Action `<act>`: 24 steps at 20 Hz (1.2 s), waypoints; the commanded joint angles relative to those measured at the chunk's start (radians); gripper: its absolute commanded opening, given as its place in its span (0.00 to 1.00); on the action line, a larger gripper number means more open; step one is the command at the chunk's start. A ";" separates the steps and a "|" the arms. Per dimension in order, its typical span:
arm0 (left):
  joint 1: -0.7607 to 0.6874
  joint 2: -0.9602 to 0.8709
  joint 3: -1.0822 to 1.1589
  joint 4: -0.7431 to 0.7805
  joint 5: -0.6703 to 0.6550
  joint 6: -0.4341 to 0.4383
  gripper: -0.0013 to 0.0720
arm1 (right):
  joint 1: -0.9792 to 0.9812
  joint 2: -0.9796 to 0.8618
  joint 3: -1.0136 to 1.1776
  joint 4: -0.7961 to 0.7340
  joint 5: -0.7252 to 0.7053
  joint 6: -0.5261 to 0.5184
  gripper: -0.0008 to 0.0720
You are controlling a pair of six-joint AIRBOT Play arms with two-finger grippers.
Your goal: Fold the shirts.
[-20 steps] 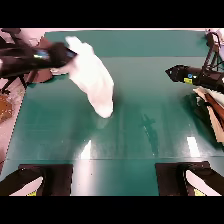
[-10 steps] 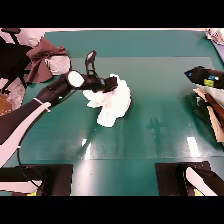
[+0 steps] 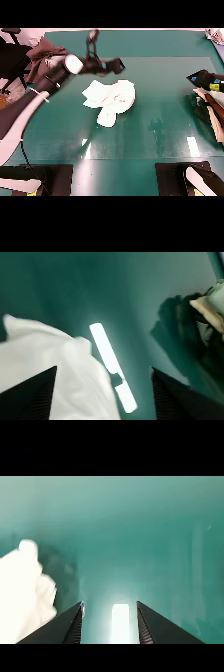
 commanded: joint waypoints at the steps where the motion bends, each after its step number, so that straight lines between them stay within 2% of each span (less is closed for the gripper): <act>1: 0.093 0.002 0.225 0.493 -0.443 -0.049 0.83 | 0.045 -0.033 0.000 -0.006 0.076 -0.001 0.55; 3: 0.156 0.002 0.243 0.665 -0.674 -0.039 0.83 | 0.074 -0.056 0.000 -0.005 0.080 -0.001 0.55; 4: 0.186 0.001 0.216 0.698 -0.746 -0.014 0.83 | 0.093 -0.068 0.000 -0.005 0.080 -0.001 0.55; 5: 0.211 0.001 0.175 0.699 -0.764 -0.005 0.84 | 0.114 -0.079 0.000 -0.004 0.080 -0.001 0.55; 6: 0.233 0.001 0.121 0.686 -0.748 -0.005 0.87 | 0.132 -0.088 0.000 -0.004 0.080 -0.001 0.55; 11: 0.301 -0.006 -0.079 0.461 -0.586 0.042 0.87 | 0.218 -0.093 0.000 -0.005 0.072 0.000 0.55; 15: 0.323 -0.035 -0.115 0.235 -0.466 0.171 0.87 | 0.286 -0.093 0.000 -0.003 0.073 0.000 0.57; 18: 0.323 -0.114 -0.115 0.102 -0.502 0.228 0.87 | 0.365 -0.093 -0.001 -0.006 0.071 0.000 0.57; 24: 0.322 -0.151 -0.132 0.093 -0.665 0.341 0.87 | 0.422 -0.095 -0.089 -0.005 0.071 0.031 0.57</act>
